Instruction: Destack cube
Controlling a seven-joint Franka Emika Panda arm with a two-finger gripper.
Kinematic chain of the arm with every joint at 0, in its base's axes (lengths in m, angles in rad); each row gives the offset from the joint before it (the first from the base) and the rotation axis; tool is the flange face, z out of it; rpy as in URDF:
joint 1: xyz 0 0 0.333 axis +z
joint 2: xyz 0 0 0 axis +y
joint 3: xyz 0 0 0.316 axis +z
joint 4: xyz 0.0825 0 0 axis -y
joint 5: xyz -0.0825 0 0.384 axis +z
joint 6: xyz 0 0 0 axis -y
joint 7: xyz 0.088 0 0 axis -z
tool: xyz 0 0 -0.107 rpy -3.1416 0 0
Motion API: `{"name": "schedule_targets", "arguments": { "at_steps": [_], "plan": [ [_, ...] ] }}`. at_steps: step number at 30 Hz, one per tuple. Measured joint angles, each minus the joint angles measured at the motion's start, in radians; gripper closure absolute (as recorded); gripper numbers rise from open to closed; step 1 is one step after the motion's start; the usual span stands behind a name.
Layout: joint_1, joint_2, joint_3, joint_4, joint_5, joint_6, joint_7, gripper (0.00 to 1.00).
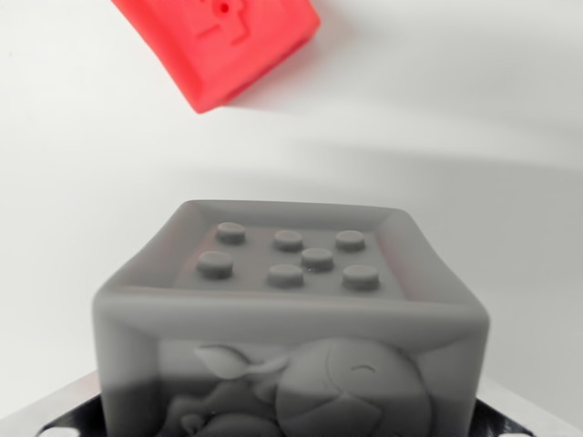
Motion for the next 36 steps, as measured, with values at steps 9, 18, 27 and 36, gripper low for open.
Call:
{"name": "schedule_targets", "arguments": {
  "at_steps": [9, 18, 27, 36],
  "plan": [
    [0.000, -0.014, -0.019, -0.028, 0.001, 0.015, 0.062, 1.00],
    [0.000, -0.028, -0.037, -0.056, 0.001, 0.028, 0.123, 1.00],
    [0.000, -0.041, -0.056, -0.081, 0.001, 0.039, 0.181, 1.00],
    [0.000, -0.053, -0.076, -0.105, 0.001, 0.052, 0.239, 1.00]
  ]
}}
